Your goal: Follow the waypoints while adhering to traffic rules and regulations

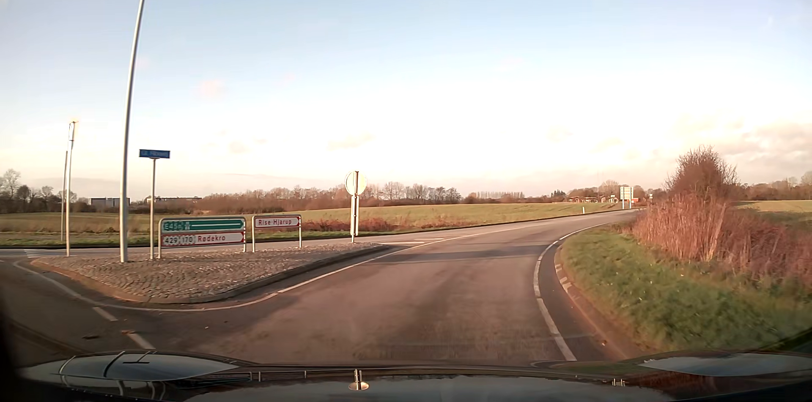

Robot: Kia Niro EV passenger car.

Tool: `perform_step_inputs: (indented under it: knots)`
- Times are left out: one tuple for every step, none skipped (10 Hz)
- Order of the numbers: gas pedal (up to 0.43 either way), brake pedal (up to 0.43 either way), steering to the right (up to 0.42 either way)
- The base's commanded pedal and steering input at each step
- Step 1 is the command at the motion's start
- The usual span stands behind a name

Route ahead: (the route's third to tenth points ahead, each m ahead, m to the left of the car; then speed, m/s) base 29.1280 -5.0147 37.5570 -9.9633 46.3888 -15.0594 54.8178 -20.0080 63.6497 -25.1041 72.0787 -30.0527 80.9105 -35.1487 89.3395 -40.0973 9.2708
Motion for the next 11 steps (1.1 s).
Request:
perform_step_inputs:
  knots:
    - [0.299,0.0,0.084]
    - [0.299,0.0,0.096]
    - [0.299,0.0,0.104]
    - [0.299,0.0,0.104]
    - [0.299,0.0,0.1]
    - [0.299,0.0,0.093]
    - [0.311,0.0,0.087]
    - [0.311,0.0,0.084]
    - [0.311,0.0,0.084]
    - [0.311,0.0,0.084]
    - [0.311,0.0,0.084]
